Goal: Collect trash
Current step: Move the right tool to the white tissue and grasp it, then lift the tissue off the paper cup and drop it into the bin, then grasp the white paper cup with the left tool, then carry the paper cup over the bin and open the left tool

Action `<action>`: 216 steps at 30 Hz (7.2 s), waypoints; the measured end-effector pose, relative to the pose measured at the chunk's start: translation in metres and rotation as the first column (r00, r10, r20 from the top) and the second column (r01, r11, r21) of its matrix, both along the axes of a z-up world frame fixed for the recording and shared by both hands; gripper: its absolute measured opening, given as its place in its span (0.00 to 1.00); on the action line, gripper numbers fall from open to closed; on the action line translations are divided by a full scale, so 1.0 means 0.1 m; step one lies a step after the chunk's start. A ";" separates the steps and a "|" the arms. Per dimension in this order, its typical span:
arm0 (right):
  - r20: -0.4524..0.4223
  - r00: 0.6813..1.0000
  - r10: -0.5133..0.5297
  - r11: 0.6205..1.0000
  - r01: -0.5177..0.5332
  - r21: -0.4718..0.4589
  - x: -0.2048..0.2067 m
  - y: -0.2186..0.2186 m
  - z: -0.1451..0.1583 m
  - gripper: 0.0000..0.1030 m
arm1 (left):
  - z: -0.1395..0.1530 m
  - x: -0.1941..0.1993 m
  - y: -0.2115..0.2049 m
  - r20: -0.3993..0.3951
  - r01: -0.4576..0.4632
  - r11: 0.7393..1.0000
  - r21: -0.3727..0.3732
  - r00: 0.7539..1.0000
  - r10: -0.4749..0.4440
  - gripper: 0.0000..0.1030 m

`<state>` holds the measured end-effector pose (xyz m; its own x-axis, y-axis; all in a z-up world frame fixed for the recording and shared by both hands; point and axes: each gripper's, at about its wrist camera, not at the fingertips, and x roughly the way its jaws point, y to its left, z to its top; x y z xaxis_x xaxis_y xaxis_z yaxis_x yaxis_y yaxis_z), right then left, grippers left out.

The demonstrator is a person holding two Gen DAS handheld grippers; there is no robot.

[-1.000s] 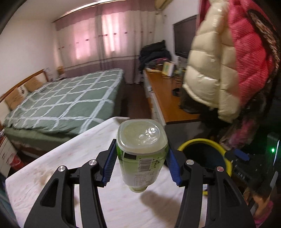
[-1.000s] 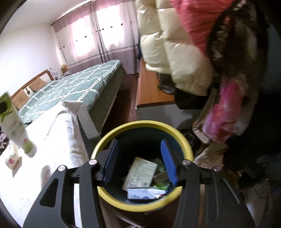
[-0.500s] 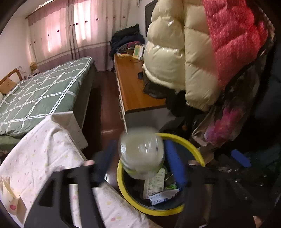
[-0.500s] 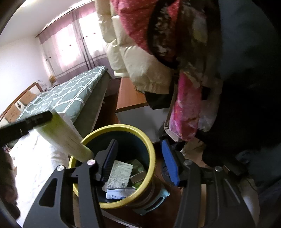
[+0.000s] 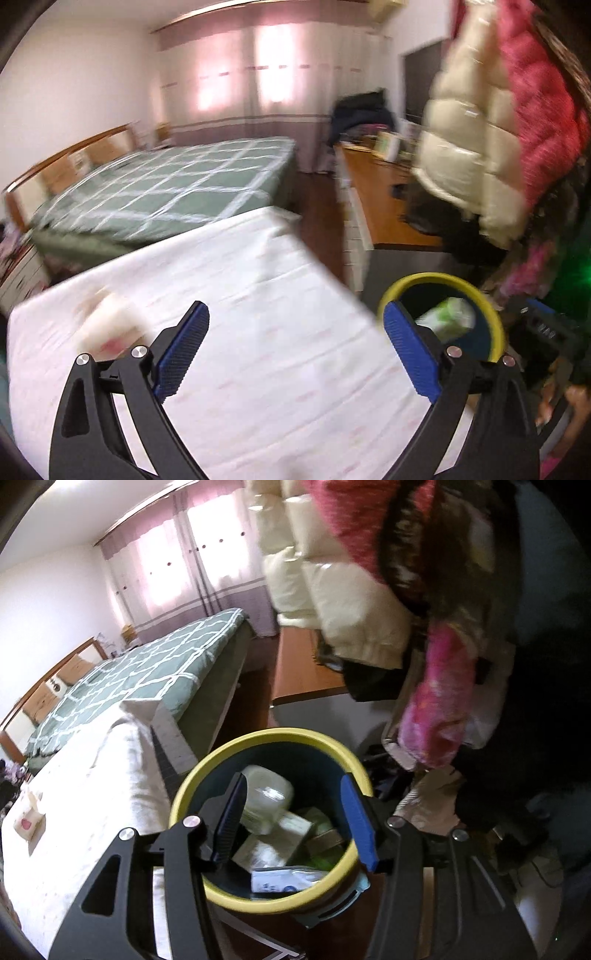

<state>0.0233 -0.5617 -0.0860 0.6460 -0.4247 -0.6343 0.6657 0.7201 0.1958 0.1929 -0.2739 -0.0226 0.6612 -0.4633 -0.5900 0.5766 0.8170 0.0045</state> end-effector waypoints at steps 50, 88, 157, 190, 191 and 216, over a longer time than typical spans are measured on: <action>-0.210 0.555 0.805 0.570 -0.822 0.011 3.58 3.93 0.17 0.40 | -0.85 0.49 3.60 -0.128 -0.798 0.598 0.075 0.587 0.799 0.92; -0.088 0.503 0.860 0.504 -0.864 -0.016 3.21 4.16 0.74 0.11 | -0.86 0.48 3.54 -0.140 -0.785 0.615 0.081 0.602 0.786 0.92; -0.001 0.984 0.180 0.983 -0.180 -0.043 1.03 0.95 -0.10 0.50 | -0.53 1.42 1.02 -0.218 -0.618 0.785 0.040 0.761 0.611 0.95; 0.042 0.966 0.255 0.967 -0.255 -0.021 0.80 0.97 -0.01 0.50 | -0.60 1.27 0.79 -0.215 -0.498 0.864 0.079 0.838 0.502 0.81; 0.041 0.966 0.254 0.967 -0.253 -0.027 0.75 0.95 0.01 0.50 | -0.55 1.21 0.70 -0.211 -0.469 0.880 0.077 0.855 0.474 0.81; 0.033 0.997 0.072 0.997 -0.072 0.007 -0.68 0.11 0.03 0.50 | -0.73 -0.10 -2.25 -0.353 0.173 0.976 0.131 0.928 -0.117 0.82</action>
<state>-0.0444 -0.5512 -0.0834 0.6956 -0.3712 -0.6151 0.6049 0.7645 0.2227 0.1828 -0.4985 -0.0955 0.3390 -0.4222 -0.8407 0.6781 0.7291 -0.0927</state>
